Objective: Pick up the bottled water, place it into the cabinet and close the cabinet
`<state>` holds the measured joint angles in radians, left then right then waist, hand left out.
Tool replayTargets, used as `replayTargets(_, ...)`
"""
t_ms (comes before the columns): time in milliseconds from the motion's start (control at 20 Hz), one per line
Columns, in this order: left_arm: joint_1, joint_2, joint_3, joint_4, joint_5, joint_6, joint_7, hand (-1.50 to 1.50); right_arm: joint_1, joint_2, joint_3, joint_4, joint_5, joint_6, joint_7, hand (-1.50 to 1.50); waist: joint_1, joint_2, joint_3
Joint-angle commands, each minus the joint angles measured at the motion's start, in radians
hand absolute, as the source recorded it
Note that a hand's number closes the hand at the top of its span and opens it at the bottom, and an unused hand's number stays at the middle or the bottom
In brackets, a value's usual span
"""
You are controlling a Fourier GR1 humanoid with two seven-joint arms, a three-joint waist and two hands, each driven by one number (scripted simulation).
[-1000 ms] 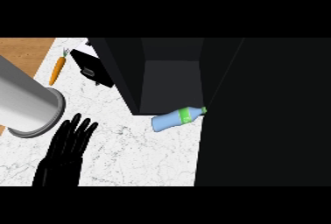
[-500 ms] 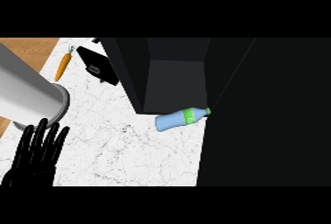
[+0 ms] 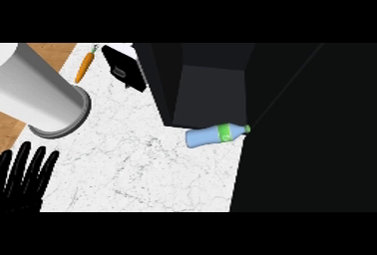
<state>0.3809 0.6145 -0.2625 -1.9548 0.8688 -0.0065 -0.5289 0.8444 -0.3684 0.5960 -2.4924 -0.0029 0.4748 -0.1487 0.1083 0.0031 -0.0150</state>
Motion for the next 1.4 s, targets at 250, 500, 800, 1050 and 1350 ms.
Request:
replayTargets(250,0.004,0.063,0.054,-0.001,0.027,-0.082,0.006,-1.5,-0.177,-0.005,0.199,-0.04,0.022,0.044,0.164,1.5,0.071,0.025,-0.003)
replayTargets(500,0.004,0.092,0.07,-0.006,0.05,-0.118,0.023,-1.5,-0.259,-0.002,0.17,-0.016,0.019,0.026,0.194,1.5,0.109,0.031,-0.007)
replayTargets(800,-0.007,0.103,0.075,-0.001,0.062,-0.145,0.028,-1.5,-0.39,-0.076,0.12,-0.027,0.04,0.081,0.232,-1.5,0.153,0.029,-0.015)
replayTargets(1050,-0.013,0.12,0.086,0.015,0.063,-0.16,0.036,-1.5,-0.477,-0.057,0.115,-0.01,0.01,0.066,0.255,1.5,0.144,0.028,-0.014)
replayTargets(1350,-0.008,0.126,0.105,0.018,0.078,-0.173,0.032,-1.5,-0.564,-0.056,0.122,0.025,0.001,0.074,0.323,1.5,0.154,0.021,-0.015)
